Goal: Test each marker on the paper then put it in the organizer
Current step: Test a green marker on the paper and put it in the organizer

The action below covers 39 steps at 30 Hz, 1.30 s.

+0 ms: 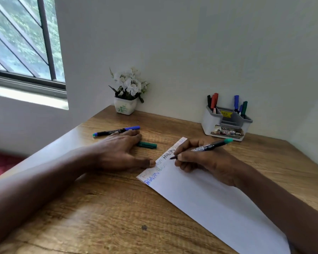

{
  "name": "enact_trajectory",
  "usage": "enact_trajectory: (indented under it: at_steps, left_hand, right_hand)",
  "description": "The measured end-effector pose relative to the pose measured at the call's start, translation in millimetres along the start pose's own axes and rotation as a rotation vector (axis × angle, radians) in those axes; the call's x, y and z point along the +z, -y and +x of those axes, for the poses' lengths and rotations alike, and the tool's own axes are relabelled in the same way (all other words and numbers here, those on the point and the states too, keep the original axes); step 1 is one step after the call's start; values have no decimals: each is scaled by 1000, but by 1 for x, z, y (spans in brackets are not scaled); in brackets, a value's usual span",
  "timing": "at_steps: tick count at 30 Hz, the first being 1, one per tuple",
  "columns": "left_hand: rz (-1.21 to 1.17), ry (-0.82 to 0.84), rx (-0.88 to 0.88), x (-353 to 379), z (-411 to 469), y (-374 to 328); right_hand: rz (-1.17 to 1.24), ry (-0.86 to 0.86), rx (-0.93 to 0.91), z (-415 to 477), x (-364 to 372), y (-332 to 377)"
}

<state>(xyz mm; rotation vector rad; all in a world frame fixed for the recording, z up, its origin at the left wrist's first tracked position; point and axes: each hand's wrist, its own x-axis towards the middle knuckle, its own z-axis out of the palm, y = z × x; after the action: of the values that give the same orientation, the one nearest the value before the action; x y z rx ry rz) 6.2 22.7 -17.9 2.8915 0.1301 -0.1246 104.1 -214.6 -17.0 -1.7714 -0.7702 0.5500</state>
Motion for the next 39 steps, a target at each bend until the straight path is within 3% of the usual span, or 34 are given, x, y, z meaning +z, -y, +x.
enact_trajectory:
  at_steps: [22, 39]
  left_hand:
    - [40, 27, 10, 3, 7, 8]
    - [19, 71, -9, -1, 6, 7]
  right_hand:
    - [-346, -150, -240, 15, 20, -12]
    - [-360, -189, -191, 15, 21, -9]
